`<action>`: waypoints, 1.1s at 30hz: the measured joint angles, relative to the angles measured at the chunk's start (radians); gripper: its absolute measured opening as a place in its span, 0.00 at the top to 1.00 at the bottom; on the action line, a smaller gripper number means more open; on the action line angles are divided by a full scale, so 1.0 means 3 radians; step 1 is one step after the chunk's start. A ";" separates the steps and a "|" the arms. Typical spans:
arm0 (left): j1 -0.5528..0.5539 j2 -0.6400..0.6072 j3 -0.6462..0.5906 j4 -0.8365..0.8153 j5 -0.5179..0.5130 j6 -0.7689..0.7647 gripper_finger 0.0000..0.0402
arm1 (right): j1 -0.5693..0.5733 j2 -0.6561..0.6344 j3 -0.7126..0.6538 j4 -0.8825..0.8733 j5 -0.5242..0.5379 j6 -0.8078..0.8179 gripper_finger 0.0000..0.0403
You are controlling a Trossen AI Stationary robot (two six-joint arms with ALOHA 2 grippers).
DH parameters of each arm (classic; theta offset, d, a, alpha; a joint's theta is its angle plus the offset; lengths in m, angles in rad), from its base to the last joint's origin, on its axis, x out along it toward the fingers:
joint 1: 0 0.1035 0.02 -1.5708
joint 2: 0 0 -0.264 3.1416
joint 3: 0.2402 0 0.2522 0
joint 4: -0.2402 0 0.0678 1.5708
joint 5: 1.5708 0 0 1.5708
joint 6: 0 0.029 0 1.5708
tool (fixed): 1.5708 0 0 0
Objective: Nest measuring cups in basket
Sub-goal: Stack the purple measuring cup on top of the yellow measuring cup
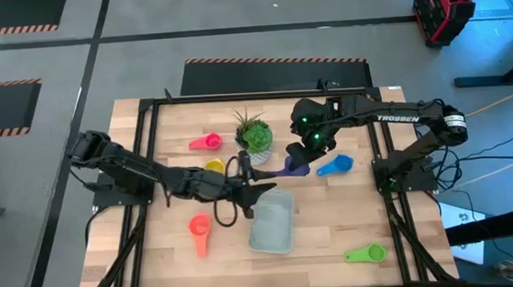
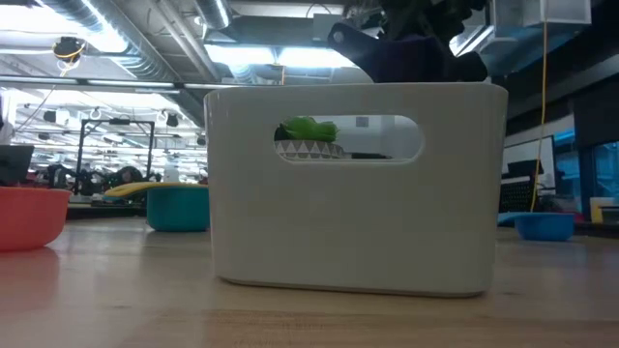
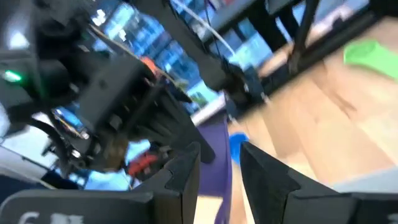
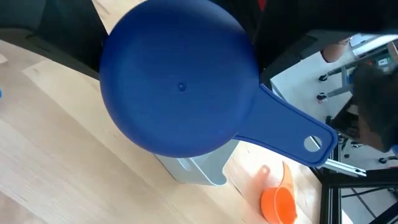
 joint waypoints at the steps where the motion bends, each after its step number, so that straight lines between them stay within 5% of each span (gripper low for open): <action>1: 0.0015 0.0025 0.0048 -0.0129 -0.0005 -0.0044 0.73 | 0.0000 0.0000 0.0000 -0.0003 0.0000 -0.0016 0.16; 22: 0.0090 0.0080 0.0140 -0.0634 -0.0109 -0.0515 0.74 | 0.0006 0.0001 -0.0002 -0.0005 -0.0082 -0.0243 0.16; 33: 0.0145 0.0080 0.0140 -0.0666 -0.0032 -0.0510 0.95 | 0.0006 0.0001 -0.0002 0.0001 -0.0082 -0.0244 0.16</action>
